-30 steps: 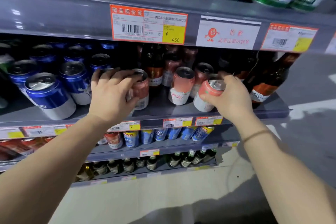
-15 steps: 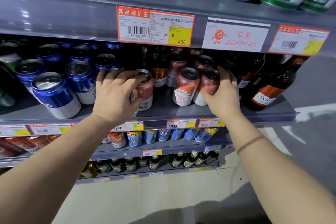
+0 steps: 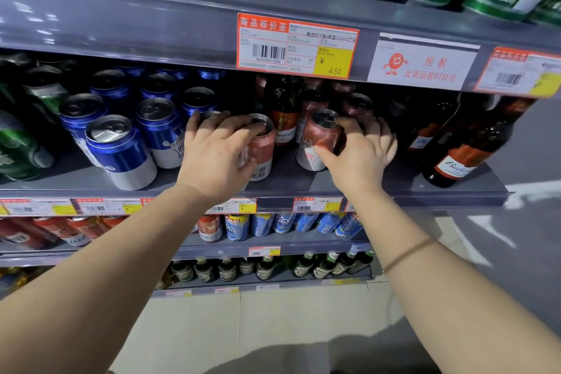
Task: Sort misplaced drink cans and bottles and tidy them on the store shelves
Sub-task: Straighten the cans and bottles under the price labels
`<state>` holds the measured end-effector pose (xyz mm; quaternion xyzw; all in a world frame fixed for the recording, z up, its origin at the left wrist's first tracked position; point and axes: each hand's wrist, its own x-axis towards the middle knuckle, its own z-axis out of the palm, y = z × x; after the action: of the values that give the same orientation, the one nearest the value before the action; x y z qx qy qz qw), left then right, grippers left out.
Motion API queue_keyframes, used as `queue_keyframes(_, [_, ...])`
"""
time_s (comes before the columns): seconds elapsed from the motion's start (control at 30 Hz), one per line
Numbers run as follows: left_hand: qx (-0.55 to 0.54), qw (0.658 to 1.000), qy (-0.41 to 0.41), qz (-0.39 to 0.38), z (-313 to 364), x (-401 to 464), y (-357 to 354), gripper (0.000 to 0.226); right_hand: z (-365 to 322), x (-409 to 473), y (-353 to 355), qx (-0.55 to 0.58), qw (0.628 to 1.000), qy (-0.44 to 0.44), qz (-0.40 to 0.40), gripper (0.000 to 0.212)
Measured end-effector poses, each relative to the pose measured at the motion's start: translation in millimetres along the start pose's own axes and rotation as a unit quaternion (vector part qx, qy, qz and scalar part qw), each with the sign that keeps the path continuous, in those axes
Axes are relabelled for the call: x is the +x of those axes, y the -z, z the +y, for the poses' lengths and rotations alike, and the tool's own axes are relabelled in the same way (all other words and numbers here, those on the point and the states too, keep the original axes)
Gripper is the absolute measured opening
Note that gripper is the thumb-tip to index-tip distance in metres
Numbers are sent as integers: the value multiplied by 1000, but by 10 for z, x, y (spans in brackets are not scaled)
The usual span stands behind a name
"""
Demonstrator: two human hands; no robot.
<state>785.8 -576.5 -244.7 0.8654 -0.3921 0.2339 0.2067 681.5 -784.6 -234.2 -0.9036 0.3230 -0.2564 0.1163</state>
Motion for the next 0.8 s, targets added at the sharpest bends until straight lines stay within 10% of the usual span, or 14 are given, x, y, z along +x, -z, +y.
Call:
queue_keyframes(0.23, [-5, 1000, -12, -15, -34, -5, 15, 48, -591, 377, 86, 246, 969, 6, -26, 61])
queue_keyframes(0.8, [-38, 996, 80, 10, -132, -6, 38, 50, -870, 267, 223, 169, 980, 32, -100, 61])
